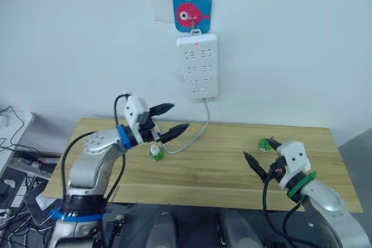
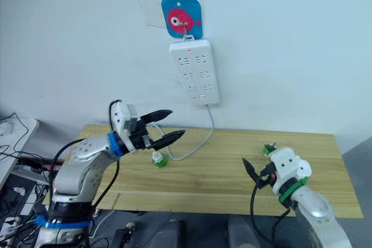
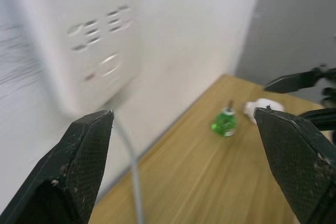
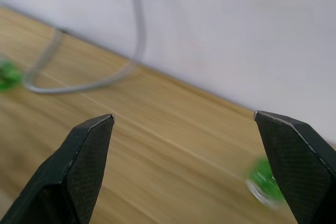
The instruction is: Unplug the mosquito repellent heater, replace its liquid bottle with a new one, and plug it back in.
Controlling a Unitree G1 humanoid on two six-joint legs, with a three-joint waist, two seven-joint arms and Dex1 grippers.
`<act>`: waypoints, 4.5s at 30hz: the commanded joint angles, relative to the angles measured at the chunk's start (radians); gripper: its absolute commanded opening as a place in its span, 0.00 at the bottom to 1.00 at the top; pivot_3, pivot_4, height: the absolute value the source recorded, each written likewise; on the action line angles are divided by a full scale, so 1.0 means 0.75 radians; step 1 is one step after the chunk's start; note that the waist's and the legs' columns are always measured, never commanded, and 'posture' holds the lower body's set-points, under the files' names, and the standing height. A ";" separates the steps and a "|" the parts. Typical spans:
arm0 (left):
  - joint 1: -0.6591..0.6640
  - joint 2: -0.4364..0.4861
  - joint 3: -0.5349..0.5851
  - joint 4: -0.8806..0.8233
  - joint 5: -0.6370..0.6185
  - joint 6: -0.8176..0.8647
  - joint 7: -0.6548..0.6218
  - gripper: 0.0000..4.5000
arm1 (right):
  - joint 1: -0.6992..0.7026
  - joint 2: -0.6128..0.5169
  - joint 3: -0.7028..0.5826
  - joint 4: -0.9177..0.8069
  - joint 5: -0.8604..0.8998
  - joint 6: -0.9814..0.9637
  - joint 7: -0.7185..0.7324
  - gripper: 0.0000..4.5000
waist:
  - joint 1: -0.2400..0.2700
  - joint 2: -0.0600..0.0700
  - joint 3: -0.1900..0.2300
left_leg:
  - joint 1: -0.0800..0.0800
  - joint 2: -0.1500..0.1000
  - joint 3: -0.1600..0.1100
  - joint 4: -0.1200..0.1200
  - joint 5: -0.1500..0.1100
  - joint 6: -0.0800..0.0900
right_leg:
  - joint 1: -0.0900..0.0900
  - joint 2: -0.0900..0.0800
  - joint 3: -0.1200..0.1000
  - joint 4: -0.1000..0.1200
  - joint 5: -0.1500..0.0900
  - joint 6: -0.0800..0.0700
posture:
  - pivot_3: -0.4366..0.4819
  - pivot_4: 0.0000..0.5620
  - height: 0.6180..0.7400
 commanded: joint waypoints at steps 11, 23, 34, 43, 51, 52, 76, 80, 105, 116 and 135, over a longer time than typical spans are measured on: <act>0.545 -0.156 0.154 0.106 0.171 -0.489 0.245 1.00 | -0.533 -0.170 0.214 0.093 0.175 0.199 0.557 0.99 | 0.060 -0.008 0.005 | -0.001 -0.001 -0.001 -0.003 0.000 0.000 | 0.001 -0.002 -0.002 -0.007 0.000 0.000 | 0.58 0.41 1.00; 0.274 -0.347 0.024 0.870 0.376 -0.976 0.387 1.00 | -0.638 -0.160 0.225 0.015 0.210 0.365 0.541 0.99 | 0.067 -0.017 0.025 | -0.002 -0.001 -0.001 -0.003 -0.001 0.000 | 0.001 -0.002 -0.003 -0.008 0.000 0.000 | 0.53 0.48 1.00; 0.081 -0.396 -0.007 1.293 0.420 -1.207 0.438 1.00 | -0.696 -0.173 0.226 -0.070 0.218 0.475 0.523 0.99 | 0.034 -0.018 0.039 | -0.001 -0.001 -0.002 -0.003 0.000 0.000 | 0.001 -0.002 -0.004 -0.007 0.000 0.000 | 0.49 0.49 1.00; -0.029 -0.409 -0.002 1.481 0.458 -1.343 0.541 1.00 | -0.706 -0.180 0.184 -0.143 0.278 0.600 0.479 0.99 | 0.029 -0.020 0.042 | -0.002 -0.001 -0.002 -0.003 0.000 0.000 | 0.001 -0.002 -0.004 -0.007 0.001 0.001 | 0.47 0.49 1.00; -0.025 -0.428 0.031 1.508 0.416 -1.348 0.559 0.81 | -0.712 -0.165 0.162 -0.200 0.320 0.671 0.408 1.00 | 0.026 -0.021 0.045 | -0.002 -0.001 -0.002 -0.003 0.000 0.000 | 0.001 -0.002 -0.004 -0.007 0.000 0.001 | 0.45 0.49 1.00; -0.018 -0.432 0.025 1.501 0.416 -1.350 0.551 0.75 | -0.709 -0.161 0.157 -0.206 0.327 0.681 0.395 1.00 | 0.026 -0.022 0.046 | -0.002 -0.001 -0.002 -0.003 0.000 0.000 | 0.001 -0.002 -0.004 -0.007 0.000 0.001 | 0.45 0.49 1.00; -0.353 -0.153 -0.409 0.771 0.356 -0.683 -0.259 0.50 | -0.520 0.026 0.217 -0.121 0.169 0.501 0.123 1.00 | 0.029 -0.023 0.060 | -0.013 -0.001 -0.003 -0.008 0.001 -0.001 | -0.010 -0.002 -0.007 -0.011 0.001 0.001 | 0.45 0.37 1.00; -0.454 -0.220 -0.455 0.781 0.338 -0.593 -0.346 0.50 | -0.472 0.054 0.246 -0.098 0.085 0.426 0.082 1.00 | 0.026 -0.023 0.060 | -0.021 -0.001 -0.005 -0.003 0.002 -0.005 | -0.015 -0.002 -0.009 -0.012 0.001 0.001 | 0.41 0.34 1.00; -0.544 -0.274 -0.459 0.837 0.351 -0.565 -0.465 0.50 | -0.435 0.251 0.243 -0.008 0.002 0.276 0.017 0.24 | -0.037 -0.023 0.059 | -0.020 -0.002 -0.008 0.004 0.002 -0.004 | -0.015 -0.002 -0.010 0.001 0.001 0.001 | 0.39 0.33 1.00; -0.603 -0.234 -0.512 0.880 0.300 -0.662 -0.820 0.50 | -0.798 -0.102 0.314 0.228 0.169 0.154 0.839 0.24 | -0.036 -0.022 0.057 | -0.019 -0.003 -0.007 0.006 0.003 -0.003 | -0.014 -0.002 -0.010 0.002 0.002 0.002 | 0.44 0.31 1.00; -0.617 -0.220 -0.484 0.941 0.294 -0.671 -0.811 0.50 | -0.623 -0.120 0.092 0.139 0.209 0.240 0.766 1.00 | 0.034 -0.020 0.053 | -0.022 -0.003 -0.015 0.007 0.007 -0.010 | -0.014 -0.003 -0.016 0.003 0.002 0.001 | 0.47 0.27 1.00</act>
